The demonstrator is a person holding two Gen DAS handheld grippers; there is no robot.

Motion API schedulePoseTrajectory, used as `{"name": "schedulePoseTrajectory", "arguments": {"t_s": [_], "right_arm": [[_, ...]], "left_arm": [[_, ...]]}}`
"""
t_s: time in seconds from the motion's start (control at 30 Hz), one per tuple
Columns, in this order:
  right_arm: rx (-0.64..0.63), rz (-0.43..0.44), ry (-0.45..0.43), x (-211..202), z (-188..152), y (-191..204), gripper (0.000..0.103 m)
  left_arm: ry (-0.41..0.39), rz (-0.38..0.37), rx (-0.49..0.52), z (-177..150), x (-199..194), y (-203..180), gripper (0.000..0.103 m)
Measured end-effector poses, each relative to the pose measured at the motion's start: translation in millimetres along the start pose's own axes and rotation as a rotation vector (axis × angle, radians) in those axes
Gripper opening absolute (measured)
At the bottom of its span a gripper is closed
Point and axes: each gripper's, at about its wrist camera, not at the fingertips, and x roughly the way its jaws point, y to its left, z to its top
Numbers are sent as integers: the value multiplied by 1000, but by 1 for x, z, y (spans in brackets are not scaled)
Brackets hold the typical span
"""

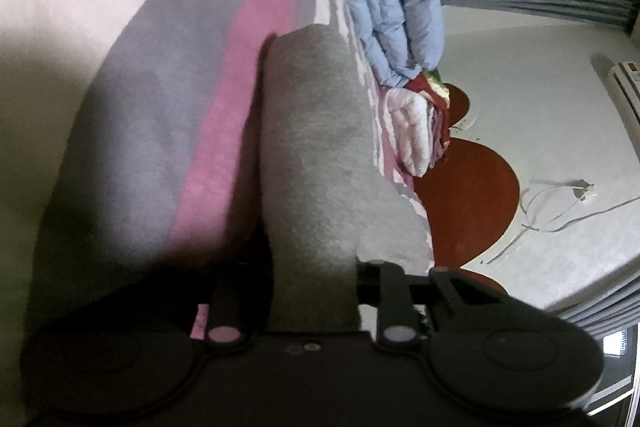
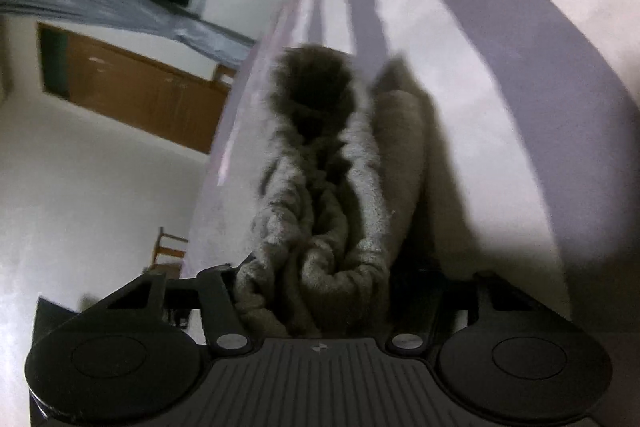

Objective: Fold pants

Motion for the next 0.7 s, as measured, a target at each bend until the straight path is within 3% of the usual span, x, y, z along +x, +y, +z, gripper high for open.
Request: {"name": "schedulePoseTrajectory", "arguments": {"t_s": [0.17, 0.33, 0.5, 0.7], "right_arm": [[-88, 54, -21, -2, 19, 33, 53], [-160, 83, -41, 19, 58, 63, 53], [-145, 126, -83, 64, 105, 68, 53], [-81, 132, -119, 120, 159, 32, 53]], "left_arm": [[-62, -83, 19, 13, -10, -19, 15], [-125, -110, 89, 70, -15, -52, 15], [-136, -53, 168, 147, 4, -78, 15], [-143, 29, 176, 206, 44, -55, 17]]}}
